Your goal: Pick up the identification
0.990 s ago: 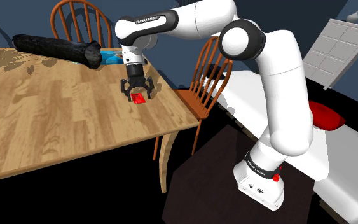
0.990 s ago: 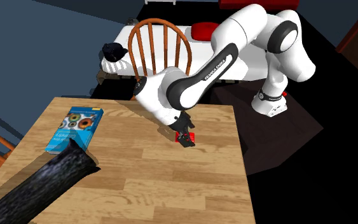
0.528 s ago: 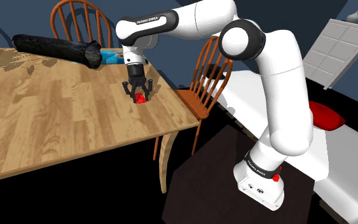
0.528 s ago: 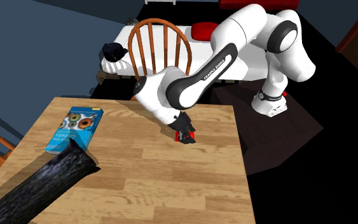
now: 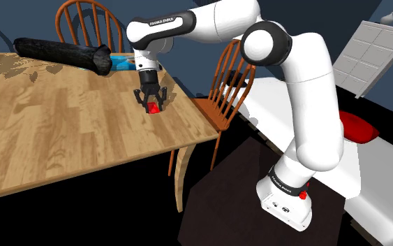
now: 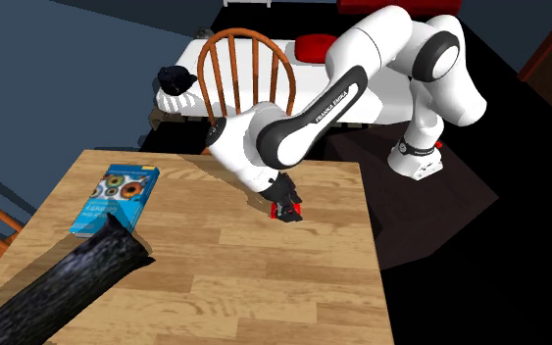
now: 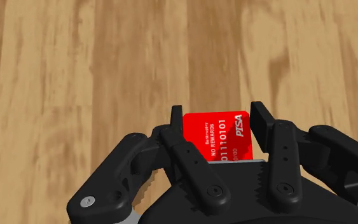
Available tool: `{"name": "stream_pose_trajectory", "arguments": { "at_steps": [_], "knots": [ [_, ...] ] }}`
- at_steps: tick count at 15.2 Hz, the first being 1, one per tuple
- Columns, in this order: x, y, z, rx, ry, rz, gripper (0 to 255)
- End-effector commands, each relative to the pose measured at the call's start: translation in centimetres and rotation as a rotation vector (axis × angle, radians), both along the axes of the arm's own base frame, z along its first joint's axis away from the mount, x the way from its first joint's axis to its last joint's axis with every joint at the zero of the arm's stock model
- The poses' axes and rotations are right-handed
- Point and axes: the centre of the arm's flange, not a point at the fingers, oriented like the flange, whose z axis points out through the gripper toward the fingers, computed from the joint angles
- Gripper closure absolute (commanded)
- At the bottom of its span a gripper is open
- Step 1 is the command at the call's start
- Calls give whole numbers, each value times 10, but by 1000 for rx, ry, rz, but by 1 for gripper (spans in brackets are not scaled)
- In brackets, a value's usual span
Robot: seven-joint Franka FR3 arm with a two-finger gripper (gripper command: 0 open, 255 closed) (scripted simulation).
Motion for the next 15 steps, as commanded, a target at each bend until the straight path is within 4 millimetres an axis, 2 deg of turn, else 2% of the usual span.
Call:
{"name": "stream_pose_trajectory", "arguments": {
  "at_steps": [1, 13, 15],
  "knots": [
    [-1, 1, 7, 1, 2, 2, 255],
    [-1, 1, 70, 1, 2, 2, 255],
    [-1, 1, 71, 1, 2, 2, 255]
  ]
}}
